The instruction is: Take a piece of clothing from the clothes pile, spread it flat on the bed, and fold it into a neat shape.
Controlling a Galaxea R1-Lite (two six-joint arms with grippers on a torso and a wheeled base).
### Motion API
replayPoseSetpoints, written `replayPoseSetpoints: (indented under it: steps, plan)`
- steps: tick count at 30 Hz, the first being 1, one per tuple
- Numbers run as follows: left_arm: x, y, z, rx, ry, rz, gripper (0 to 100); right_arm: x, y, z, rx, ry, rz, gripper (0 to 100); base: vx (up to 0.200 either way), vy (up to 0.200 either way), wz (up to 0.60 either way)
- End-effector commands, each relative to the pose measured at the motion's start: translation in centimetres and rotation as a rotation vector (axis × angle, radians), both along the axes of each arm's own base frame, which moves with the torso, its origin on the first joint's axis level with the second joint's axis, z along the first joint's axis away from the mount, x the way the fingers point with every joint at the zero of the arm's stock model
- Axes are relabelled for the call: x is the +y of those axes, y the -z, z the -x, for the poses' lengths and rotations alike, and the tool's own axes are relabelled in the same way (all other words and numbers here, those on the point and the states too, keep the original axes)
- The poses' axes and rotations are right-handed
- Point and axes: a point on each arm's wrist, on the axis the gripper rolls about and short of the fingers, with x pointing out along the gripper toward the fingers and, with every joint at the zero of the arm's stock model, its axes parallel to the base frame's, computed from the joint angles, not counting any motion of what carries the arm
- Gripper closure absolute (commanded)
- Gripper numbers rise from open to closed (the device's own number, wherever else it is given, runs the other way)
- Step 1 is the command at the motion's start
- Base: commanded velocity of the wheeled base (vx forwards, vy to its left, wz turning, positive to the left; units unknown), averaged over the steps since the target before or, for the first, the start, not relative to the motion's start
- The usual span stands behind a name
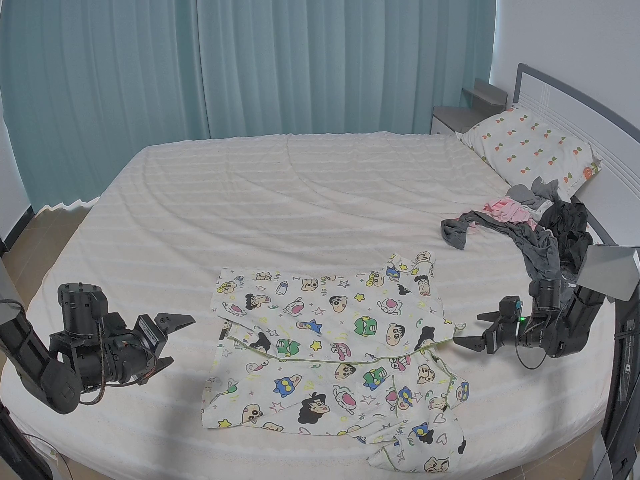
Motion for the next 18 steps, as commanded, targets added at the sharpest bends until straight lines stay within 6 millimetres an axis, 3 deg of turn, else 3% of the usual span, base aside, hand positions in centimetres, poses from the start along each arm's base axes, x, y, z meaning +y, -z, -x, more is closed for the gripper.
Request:
replayPoseSetpoints:
  steps: [1,4,5,12,18]
  plan:
    - [0.0,0.1,0.1,0.006,-0.003,0.004,0,1.5,0.7,-0.8,0.019,-0.042,-0.001,0,0.0,0.0,0.0]
    - [0.0,0.2,0.0,0.007,-0.003,0.004,0,2.5,0.7,-0.8,0.032,-0.067,0.001,0,0.0,0.0,0.0]
    - [0.0,0.2,0.0,0.009,-0.005,0.003,0,2.6,0.7,-0.8,0.033,-0.07,0.001,100,0.0,0.0,0.0]
    - [0.1,0.4,0.0,0.016,-0.009,0.001,0,2.8,0.3,-0.8,0.029,-0.07,0.008,100,0.0,0.0,0.0]
    - [0.1,0.4,0.0,0.017,-0.013,0.001,0,3.1,-2.3,-0.9,-0.036,-0.068,0.015,100,0.0,0.0,0.0]
